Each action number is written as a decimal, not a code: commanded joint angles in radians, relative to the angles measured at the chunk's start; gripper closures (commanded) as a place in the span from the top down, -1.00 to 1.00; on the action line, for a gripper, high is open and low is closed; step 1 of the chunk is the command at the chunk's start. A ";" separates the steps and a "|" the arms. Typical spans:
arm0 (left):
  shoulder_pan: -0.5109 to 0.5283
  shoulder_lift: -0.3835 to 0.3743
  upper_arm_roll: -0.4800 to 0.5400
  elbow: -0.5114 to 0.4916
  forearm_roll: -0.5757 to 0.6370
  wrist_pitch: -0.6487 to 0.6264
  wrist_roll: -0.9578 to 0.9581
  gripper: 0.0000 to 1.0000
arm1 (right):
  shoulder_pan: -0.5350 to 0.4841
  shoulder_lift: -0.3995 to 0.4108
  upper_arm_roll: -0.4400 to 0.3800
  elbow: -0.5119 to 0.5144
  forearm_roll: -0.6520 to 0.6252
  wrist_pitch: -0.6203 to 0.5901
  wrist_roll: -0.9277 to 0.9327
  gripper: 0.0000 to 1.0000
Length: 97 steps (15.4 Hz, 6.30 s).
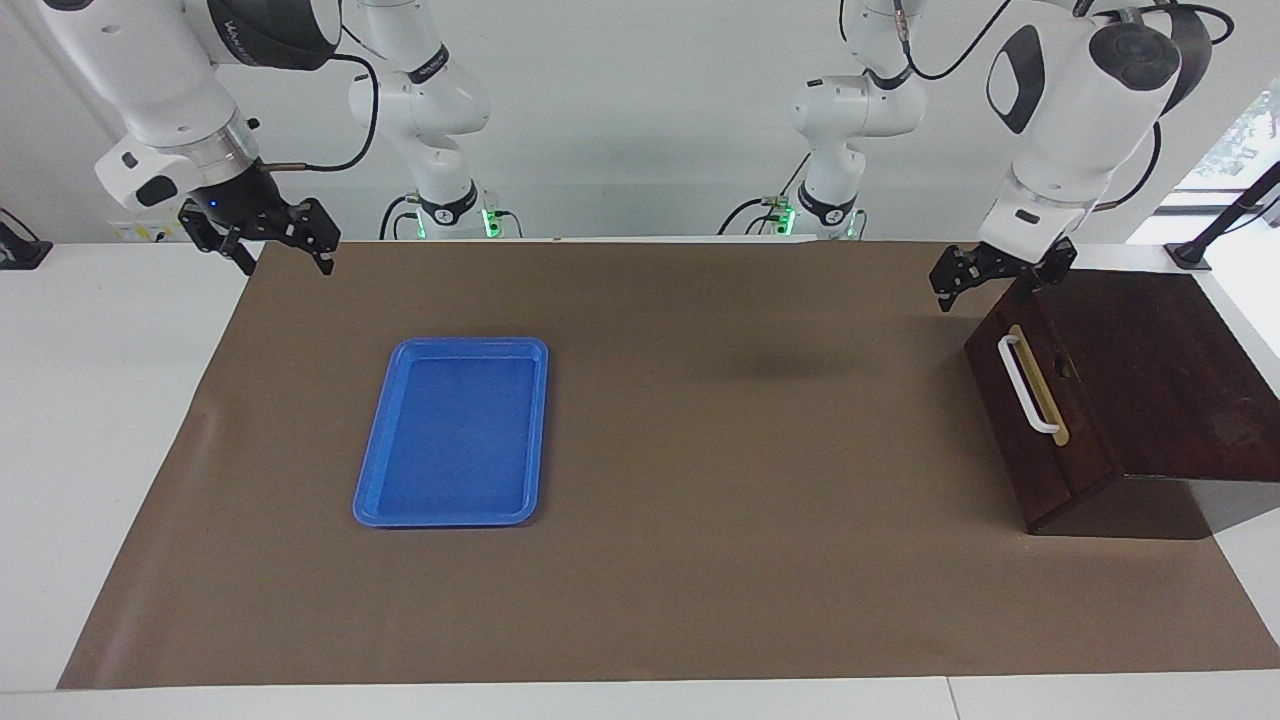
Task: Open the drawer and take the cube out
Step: 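Grasp the white drawer handle with the left gripper, then pull the drawer open toward the robot with the left gripper, then lower the left gripper into the drawer while the right gripper approaches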
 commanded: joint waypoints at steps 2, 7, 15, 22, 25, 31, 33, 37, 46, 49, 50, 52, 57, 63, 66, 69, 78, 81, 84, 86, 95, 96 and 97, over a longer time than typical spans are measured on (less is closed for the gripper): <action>-0.021 0.029 0.008 -0.105 0.145 0.125 0.002 1.00 | -0.016 -0.022 0.012 -0.031 -0.014 0.021 0.021 1.00; -0.006 0.082 0.010 -0.138 0.210 0.201 0.002 1.00 | -0.014 -0.024 0.012 -0.031 -0.014 0.021 0.021 1.00; 0.028 0.099 0.012 -0.158 0.248 0.291 0.003 1.00 | -0.018 -0.021 0.012 -0.025 -0.014 0.021 0.020 1.00; 0.057 0.093 0.012 -0.228 0.250 0.369 0.002 1.00 | -0.019 -0.022 0.008 -0.029 0.003 0.015 0.030 1.00; 0.061 0.093 0.012 -0.235 0.250 0.380 0.003 1.00 | -0.024 -0.024 0.005 -0.032 0.024 0.014 0.102 1.00; 0.074 0.089 0.012 -0.271 0.250 0.425 0.006 1.00 | -0.025 -0.027 0.005 -0.034 0.032 0.012 0.175 1.00; 0.068 0.087 0.010 -0.274 0.250 0.422 0.008 1.00 | -0.025 -0.027 0.003 -0.034 0.032 0.009 0.185 1.00; 0.057 0.087 0.008 -0.273 0.250 0.414 0.008 1.00 | -0.027 -0.028 0.002 -0.043 0.032 0.014 0.210 1.00; -0.044 0.084 0.007 -0.271 0.242 0.379 -0.006 1.00 | -0.044 -0.031 0.002 -0.051 0.032 0.015 0.210 1.00; -0.084 0.082 0.007 -0.264 0.237 0.357 -0.014 1.00 | -0.042 -0.041 0.003 -0.066 0.032 0.023 0.210 1.00; -0.096 0.084 0.005 -0.261 0.237 0.348 -0.014 1.00 | -0.042 -0.042 0.003 -0.075 0.032 0.024 0.210 1.00; -0.116 0.082 0.005 -0.259 0.237 0.340 -0.014 1.00 | -0.041 -0.042 0.003 -0.080 0.032 0.038 0.212 1.00; -0.146 0.084 0.005 -0.253 0.208 0.336 -0.014 1.00 | -0.031 -0.036 0.003 -0.091 0.050 0.050 0.270 1.00; -0.163 0.084 0.007 -0.250 0.208 0.328 -0.014 1.00 | -0.028 -0.042 0.008 -0.130 0.102 0.092 0.340 1.00; -0.163 0.084 0.007 -0.248 0.208 0.325 -0.014 1.00 | -0.027 -0.042 0.009 -0.132 0.102 0.092 0.344 1.00; -0.175 0.084 0.007 -0.248 0.208 0.322 -0.014 1.00 | -0.027 -0.042 0.011 -0.130 0.102 0.092 0.343 1.00; -0.175 0.099 0.005 -0.130 0.205 0.201 0.003 1.00 | -0.027 -0.042 0.012 -0.129 0.102 0.089 0.345 1.00; -0.172 0.092 0.007 -0.063 0.135 0.140 0.002 1.00 | -0.027 -0.042 0.014 -0.127 0.102 0.089 0.345 1.00; -0.163 0.079 0.015 0.002 0.052 0.069 -0.014 1.00 | -0.027 -0.042 0.014 -0.127 0.102 0.089 0.345 1.00; -0.140 0.052 0.028 0.025 0.006 0.044 -0.067 1.00 | -0.025 -0.042 0.014 -0.127 0.102 0.087 0.345 1.00; 0.035 0.038 0.030 0.088 -0.097 0.011 -0.369 1.00 | -0.025 -0.042 0.015 -0.127 0.102 0.087 0.347 1.00; 0.044 0.036 0.030 0.082 -0.099 0.012 -0.453 1.00 | -0.025 -0.042 0.015 -0.127 0.102 0.087 0.348 1.00; 0.051 0.033 0.030 0.075 -0.117 0.012 -0.562 1.00 | -0.025 -0.042 0.015 -0.127 0.102 0.087 0.362 1.00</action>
